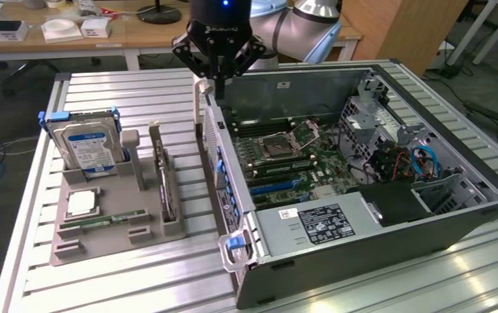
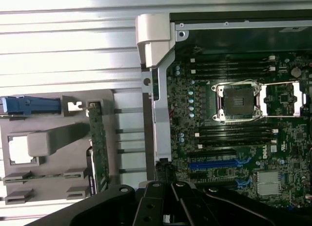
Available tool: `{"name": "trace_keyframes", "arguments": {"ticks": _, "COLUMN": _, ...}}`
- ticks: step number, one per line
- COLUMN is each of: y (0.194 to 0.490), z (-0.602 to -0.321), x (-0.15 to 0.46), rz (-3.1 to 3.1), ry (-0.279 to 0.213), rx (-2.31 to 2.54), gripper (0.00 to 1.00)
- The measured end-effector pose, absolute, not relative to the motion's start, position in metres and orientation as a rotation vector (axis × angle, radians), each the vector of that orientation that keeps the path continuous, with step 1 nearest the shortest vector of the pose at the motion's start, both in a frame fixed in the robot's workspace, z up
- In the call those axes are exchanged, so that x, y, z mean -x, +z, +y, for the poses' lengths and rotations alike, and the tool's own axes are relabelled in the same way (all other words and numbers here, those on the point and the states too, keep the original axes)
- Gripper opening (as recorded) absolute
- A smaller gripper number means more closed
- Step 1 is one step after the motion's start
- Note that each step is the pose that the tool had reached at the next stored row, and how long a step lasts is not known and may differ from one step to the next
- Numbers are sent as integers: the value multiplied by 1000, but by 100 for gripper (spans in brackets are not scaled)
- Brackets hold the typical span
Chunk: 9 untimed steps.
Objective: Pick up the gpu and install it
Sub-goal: 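Reach for the gpu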
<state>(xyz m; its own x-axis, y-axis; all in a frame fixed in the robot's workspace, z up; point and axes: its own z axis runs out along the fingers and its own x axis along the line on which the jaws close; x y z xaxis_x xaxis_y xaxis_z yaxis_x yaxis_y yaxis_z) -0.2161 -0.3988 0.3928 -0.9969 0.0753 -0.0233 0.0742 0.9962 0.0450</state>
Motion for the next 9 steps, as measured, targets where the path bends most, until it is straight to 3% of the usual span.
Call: {"name": "trace_keyframes", "arguments": {"ticks": 9, "y": 393, "z": -399, "x": 225, "rz": 3114, "ry": 69, "rx": -117, "gripper": 10}}
